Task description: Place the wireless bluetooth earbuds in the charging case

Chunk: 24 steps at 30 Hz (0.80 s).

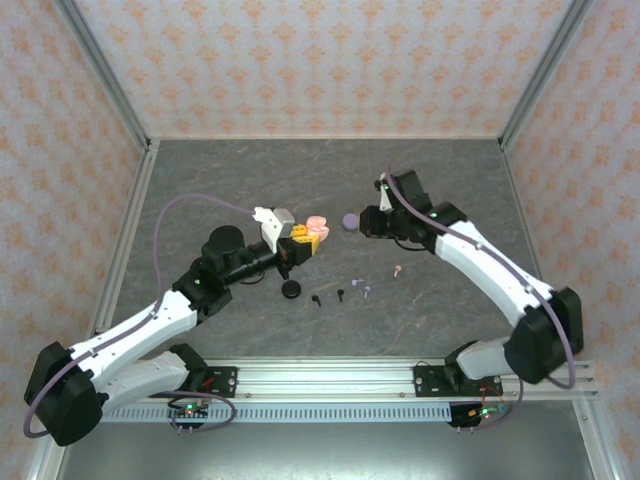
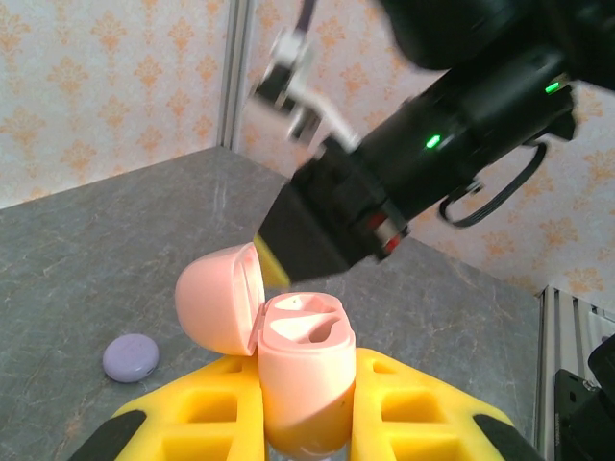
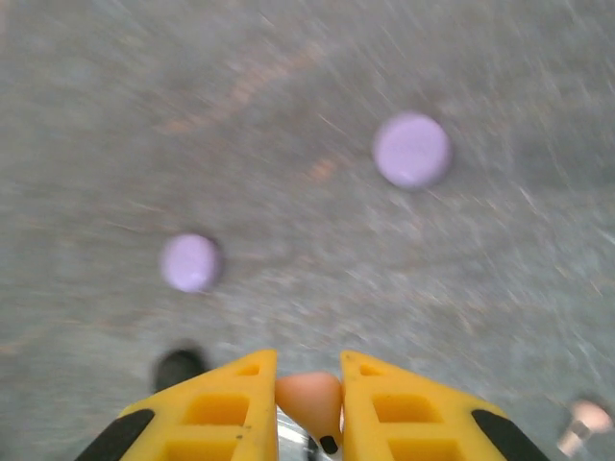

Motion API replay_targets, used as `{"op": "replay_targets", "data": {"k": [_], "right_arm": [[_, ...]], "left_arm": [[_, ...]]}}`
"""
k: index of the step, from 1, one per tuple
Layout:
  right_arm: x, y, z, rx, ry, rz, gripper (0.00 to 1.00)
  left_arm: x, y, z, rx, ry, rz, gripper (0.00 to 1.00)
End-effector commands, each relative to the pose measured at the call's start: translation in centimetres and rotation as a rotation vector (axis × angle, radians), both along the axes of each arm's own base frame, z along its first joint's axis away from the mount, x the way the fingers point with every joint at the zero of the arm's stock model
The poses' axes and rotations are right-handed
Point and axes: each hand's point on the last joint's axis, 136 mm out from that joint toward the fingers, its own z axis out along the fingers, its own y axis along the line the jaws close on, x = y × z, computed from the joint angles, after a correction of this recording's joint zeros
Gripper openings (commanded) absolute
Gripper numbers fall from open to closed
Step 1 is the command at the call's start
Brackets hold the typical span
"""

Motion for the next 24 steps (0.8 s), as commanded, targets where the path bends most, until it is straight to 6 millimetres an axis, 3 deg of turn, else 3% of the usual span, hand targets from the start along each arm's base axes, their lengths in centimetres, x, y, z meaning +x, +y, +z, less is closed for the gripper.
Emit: {"op": "replay_targets", "data": {"k": [1, 7, 10, 16, 24], "right_arm": [[-0.6, 2.2, 5.4, 0.186, -0.123, 0.078, 0.19], [-3.1, 4.1, 12.4, 0.415, -0.244, 0.204, 0.19], [-4.1, 5.0, 14.1, 0.487, -0.279, 0.262, 0.19], [-5.4, 6.5, 15.6, 0.545, -0.314, 0.321, 0.19], [-5.9, 7.2, 14.6, 0.502, -0.295, 0.34, 0.19]], "left_arm": [[0.1, -0.8, 3.7, -0.073, -0.073, -0.013, 0.0], [0.5, -1.8, 4.3, -0.081, -0.087, -0.034, 0.0], [0.7, -2.4, 4.3, -0.082, -0.088, -0.045, 0.0], [0.9, -3.0, 4.2, -0.078, -0.085, -0.058, 0.0], [1.0, -3.0, 4.6, -0.086, -0.097, -0.048, 0.0]]}}
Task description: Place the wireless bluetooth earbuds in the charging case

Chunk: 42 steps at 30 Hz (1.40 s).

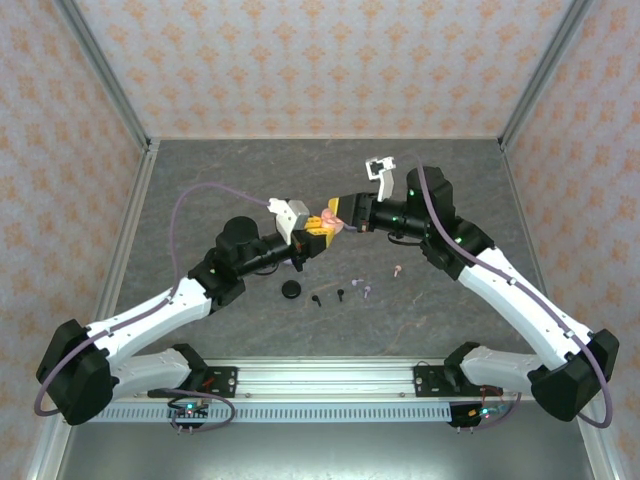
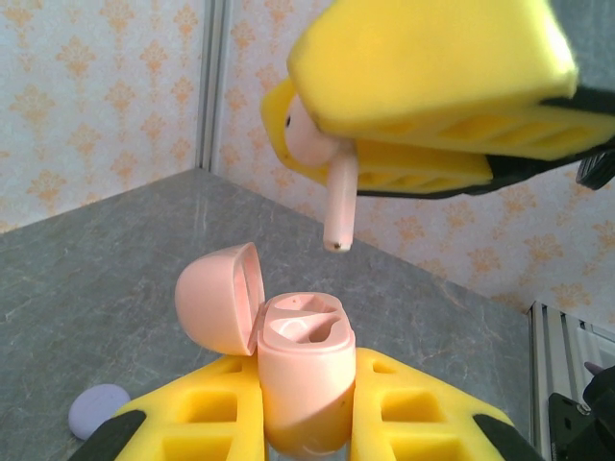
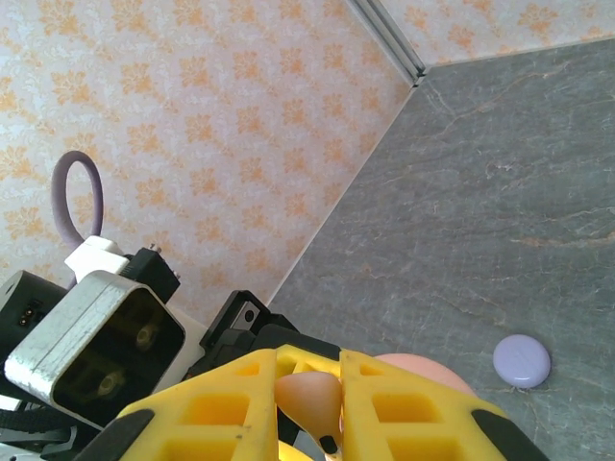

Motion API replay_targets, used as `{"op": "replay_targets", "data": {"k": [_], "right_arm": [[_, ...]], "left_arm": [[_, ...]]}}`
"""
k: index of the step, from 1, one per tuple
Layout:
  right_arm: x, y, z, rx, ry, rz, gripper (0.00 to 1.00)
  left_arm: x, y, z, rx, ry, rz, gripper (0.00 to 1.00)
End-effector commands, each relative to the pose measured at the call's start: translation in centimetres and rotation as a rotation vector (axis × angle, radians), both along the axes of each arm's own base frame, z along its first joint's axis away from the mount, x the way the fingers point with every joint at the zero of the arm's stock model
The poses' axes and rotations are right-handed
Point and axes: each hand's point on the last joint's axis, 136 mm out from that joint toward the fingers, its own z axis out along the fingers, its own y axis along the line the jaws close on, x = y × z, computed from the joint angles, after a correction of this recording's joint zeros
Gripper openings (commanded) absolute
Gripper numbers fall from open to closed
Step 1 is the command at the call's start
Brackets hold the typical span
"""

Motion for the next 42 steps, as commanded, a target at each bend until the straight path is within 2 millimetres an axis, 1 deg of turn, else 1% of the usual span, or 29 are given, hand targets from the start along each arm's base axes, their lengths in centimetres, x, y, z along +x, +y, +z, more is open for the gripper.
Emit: {"op": "replay_targets", "data": {"k": [1, 5, 12, 20, 31, 33, 38, 42], "right_arm": [[-0.1, 0.1, 0.3, -0.001, -0.023, 0.009, 0.19], [-0.1, 0.0, -0.6, -0.032, -0.011, 0.003, 0.19], [0.1, 0.4, -2.0, -0.064, 0.014, 0.009, 0.19], [0.1, 0.2, -2.8, -0.097, 0.017, 0.001, 0.19], [-0.5, 0.5, -3.4, -0.108, 0.041, 0.041, 0.2], [-0.7, 0.6, -3.4, -0.107, 0.044, 0.047, 0.21], [-0.8, 0.6, -2.9, -0.098, 0.042, 0.055, 0.28], [-0.6, 0.0, -2.1, -0.123, 0.015, 0.024, 0.39]], "left_arm": [[-0.2, -0.3, 3.1, -0.062, -0.063, -0.008, 0.0], [-0.2, -0.2, 3.1, -0.058, -0.065, -0.003, 0.0], [-0.3, -0.2, 3.2, -0.061, -0.067, -0.006, 0.0], [-0.3, -0.1, 3.2, -0.06, -0.068, -0.002, 0.0], [-0.3, 0.0, 3.3, -0.06, -0.071, 0.001, 0.0], [-0.3, 0.0, 3.3, -0.061, -0.07, 0.002, 0.0], [-0.4, 0.1, 3.2, -0.06, -0.07, 0.002, 0.0], [-0.5, 0.2, 3.2, -0.06, -0.071, 0.004, 0.0]]}}
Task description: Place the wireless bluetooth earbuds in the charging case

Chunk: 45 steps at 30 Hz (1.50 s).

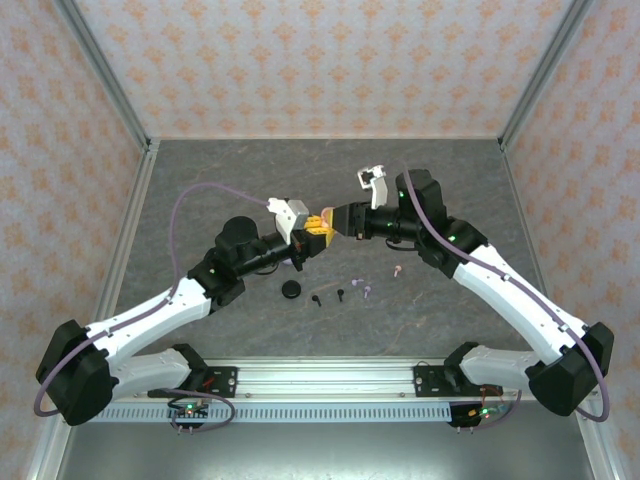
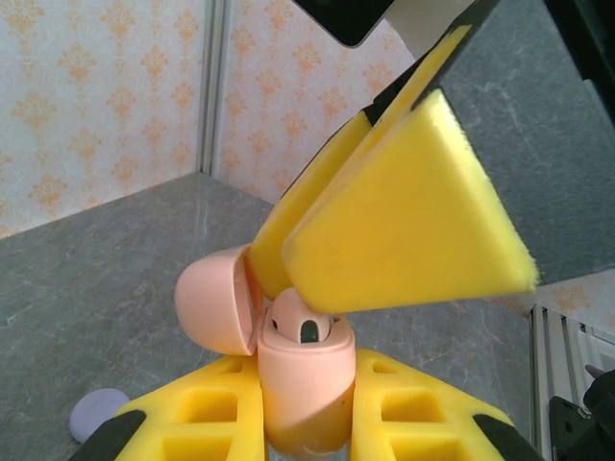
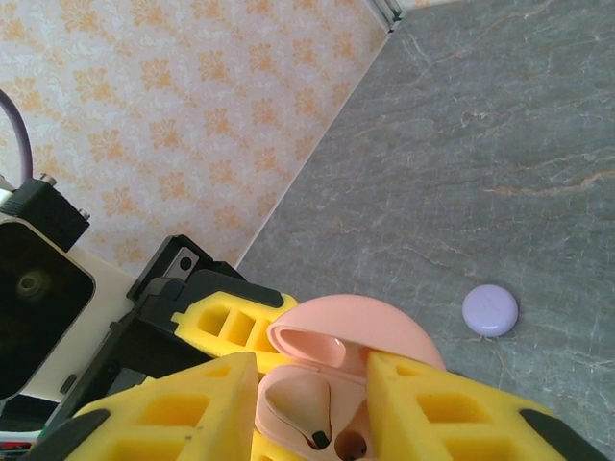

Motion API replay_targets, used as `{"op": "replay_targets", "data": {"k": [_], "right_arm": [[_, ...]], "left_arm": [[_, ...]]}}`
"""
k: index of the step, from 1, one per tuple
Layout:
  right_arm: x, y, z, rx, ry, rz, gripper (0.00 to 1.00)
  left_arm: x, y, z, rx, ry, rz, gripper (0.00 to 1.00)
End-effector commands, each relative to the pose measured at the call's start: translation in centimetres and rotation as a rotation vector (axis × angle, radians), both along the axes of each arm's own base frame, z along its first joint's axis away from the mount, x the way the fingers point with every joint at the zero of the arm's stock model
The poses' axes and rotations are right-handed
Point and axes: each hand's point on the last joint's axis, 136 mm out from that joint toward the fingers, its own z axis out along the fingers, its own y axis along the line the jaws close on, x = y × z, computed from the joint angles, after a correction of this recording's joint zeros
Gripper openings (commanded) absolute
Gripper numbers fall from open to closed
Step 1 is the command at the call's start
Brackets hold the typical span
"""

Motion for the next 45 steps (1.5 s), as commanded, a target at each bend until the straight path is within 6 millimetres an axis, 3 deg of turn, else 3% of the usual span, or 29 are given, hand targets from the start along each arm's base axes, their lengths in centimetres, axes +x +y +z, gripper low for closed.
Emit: {"op": "replay_targets", "data": {"k": [1, 8, 15, 18, 24, 28, 33, 39, 45], "right_arm": [[-0.2, -0.6, 1.5, -0.022, -0.043, -0.018, 0.42], [0.1, -3.9, 2.7, -0.117, -0.107, -0.155, 0.55], [0.6, -8.3, 0.6, -0.256, -0.061, -0.321, 0.6], [1.0, -10.6, -2.0, -0.352, 0.016, -0.397, 0.61], [0.8, -14.8, -10.4, -0.599, 0.253, -0.503, 0.61], [0.8, -16.4, -16.0, -0.732, 0.39, -0.531, 0.59], [1.4, -17.4, -21.4, -0.867, 0.497, -0.533, 0.55], [2.9, -17.4, -25.6, -0.917, 0.572, -0.526, 0.49], [3.7, -17.2, -28.5, -0.921, 0.634, -0.518, 0.46]], "left_arm": [[-0.5, 0.2, 3.1, -0.06, -0.07, 0.004, 0.0], [-0.8, 0.6, 3.2, -0.063, -0.077, 0.014, 0.0], [-1.0, 1.1, 2.9, -0.048, -0.081, 0.027, 0.0], [-1.1, 1.2, 2.8, -0.045, -0.085, 0.03, 0.0], [-1.4, 1.5, 2.4, -0.038, -0.084, 0.034, 0.0], [-1.5, 1.7, 2.2, -0.031, -0.084, 0.039, 0.0], [-1.7, 2.0, 1.8, -0.026, -0.082, 0.045, 0.0], [-1.7, 2.2, 1.4, -0.018, -0.076, 0.053, 0.0], [-1.8, 2.2, 1.3, -0.01, -0.074, 0.051, 0.0]]}}
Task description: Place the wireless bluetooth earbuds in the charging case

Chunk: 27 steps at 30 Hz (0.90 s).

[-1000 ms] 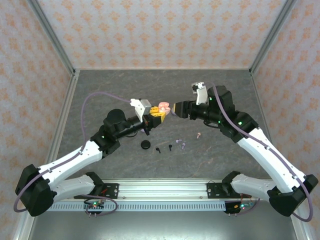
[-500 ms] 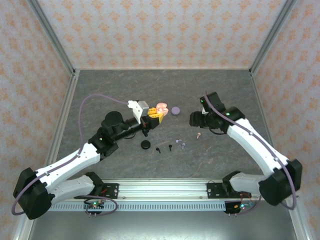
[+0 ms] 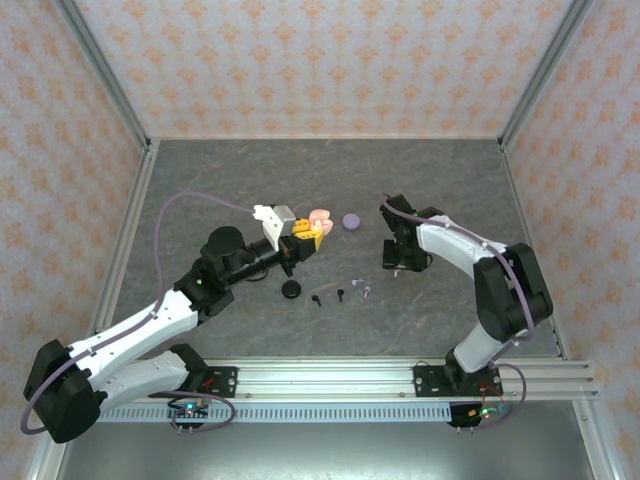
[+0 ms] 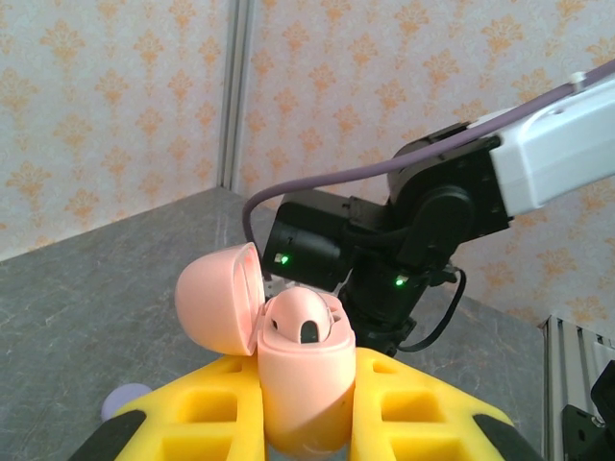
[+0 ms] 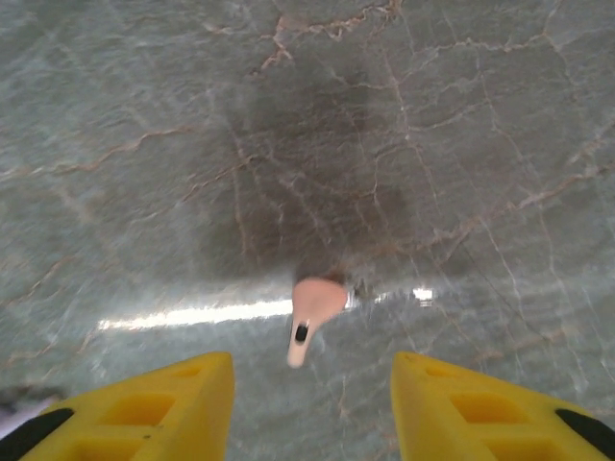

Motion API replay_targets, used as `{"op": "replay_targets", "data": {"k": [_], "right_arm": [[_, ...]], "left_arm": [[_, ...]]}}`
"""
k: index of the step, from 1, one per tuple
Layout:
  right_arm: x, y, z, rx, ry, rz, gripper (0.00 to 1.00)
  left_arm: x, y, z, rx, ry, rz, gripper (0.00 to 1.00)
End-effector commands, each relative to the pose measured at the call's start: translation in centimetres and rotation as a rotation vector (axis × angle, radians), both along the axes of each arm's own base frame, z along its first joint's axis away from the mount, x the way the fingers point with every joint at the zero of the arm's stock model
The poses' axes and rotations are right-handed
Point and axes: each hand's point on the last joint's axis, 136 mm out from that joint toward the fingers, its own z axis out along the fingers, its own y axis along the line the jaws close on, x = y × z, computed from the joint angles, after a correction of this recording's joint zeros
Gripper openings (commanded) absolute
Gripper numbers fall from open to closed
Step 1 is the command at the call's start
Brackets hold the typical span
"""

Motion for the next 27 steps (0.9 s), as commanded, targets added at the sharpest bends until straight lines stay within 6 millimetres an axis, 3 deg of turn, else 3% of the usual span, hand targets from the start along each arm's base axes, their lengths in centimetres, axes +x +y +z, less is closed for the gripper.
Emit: {"op": "replay_targets", "data": {"k": [1, 12, 27], "right_arm": [[0.7, -0.1, -1.1, -0.004, -0.001, -0.015, 0.46], [0.8, 0.0, -3.1, -0.007, 0.038, -0.014, 0.37], [0.8, 0.1, -3.7, 0.021, 0.035, -0.011, 0.22]], "left_arm": [[-0.5, 0.1, 0.5, 0.005, -0.036, 0.001, 0.0], [-0.4, 0.1, 0.4, 0.014, -0.031, 0.003, 0.0], [-0.2, -0.1, 0.3, 0.018, -0.021, 0.0, 0.0]]}}
